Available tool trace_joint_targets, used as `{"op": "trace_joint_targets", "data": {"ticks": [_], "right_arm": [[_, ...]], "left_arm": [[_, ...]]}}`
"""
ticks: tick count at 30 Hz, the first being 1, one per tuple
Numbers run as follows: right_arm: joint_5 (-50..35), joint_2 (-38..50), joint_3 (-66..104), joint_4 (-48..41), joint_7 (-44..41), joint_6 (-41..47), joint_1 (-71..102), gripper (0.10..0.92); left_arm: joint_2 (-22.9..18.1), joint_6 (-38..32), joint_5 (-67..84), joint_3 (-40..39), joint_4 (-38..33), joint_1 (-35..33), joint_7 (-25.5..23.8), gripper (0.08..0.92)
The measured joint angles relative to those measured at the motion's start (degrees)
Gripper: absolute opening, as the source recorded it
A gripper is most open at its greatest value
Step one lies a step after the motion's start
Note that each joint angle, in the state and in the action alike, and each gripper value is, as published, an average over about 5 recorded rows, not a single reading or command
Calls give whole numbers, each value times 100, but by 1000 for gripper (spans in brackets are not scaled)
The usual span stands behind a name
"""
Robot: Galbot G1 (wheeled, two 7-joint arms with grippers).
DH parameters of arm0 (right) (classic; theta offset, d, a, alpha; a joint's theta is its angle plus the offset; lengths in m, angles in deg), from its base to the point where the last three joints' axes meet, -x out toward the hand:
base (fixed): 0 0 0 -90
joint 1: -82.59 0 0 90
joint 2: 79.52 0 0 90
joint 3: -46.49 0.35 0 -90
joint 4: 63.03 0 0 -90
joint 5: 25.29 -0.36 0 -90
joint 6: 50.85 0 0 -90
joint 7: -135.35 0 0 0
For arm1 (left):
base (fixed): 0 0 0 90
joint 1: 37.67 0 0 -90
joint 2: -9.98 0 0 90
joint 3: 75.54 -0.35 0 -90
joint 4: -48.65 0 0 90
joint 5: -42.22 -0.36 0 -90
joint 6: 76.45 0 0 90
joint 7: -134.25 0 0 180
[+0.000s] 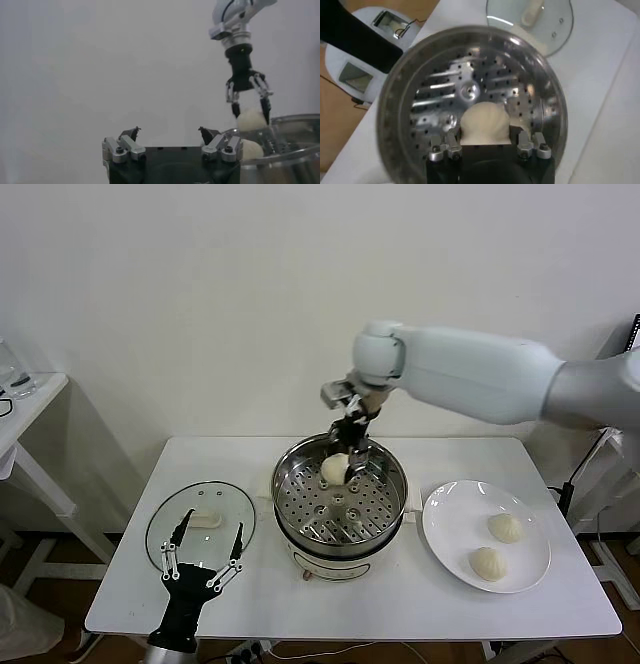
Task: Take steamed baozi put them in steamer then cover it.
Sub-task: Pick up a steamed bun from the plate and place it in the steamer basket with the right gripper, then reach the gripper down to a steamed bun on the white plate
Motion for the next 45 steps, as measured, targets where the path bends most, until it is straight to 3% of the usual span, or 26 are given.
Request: {"op": "trace_joint_targets", "data": {"ticks": [15, 23, 26, 33, 45], "right_arm": [[-88, -559, -197, -179, 565, 247, 394, 653], [-100, -551, -163, -97, 702, 282, 398, 807], [-93, -431, -101, 29, 705, 285, 334, 821], [179, 340, 226, 538, 467, 140, 106, 823], [1144, 2589, 775, 837, -511, -595, 217, 823]], "left_arm": [[-4, -18, -5, 6, -32, -8, -1, 823], [-17, -19, -15, 20, -33, -13, 0, 823], [-19, -16, -16, 32, -44, -20, 2, 823], [-14, -6, -19, -1, -61, 3, 7, 823], [45, -6, -67, -62, -34, 28, 10, 823]]}}
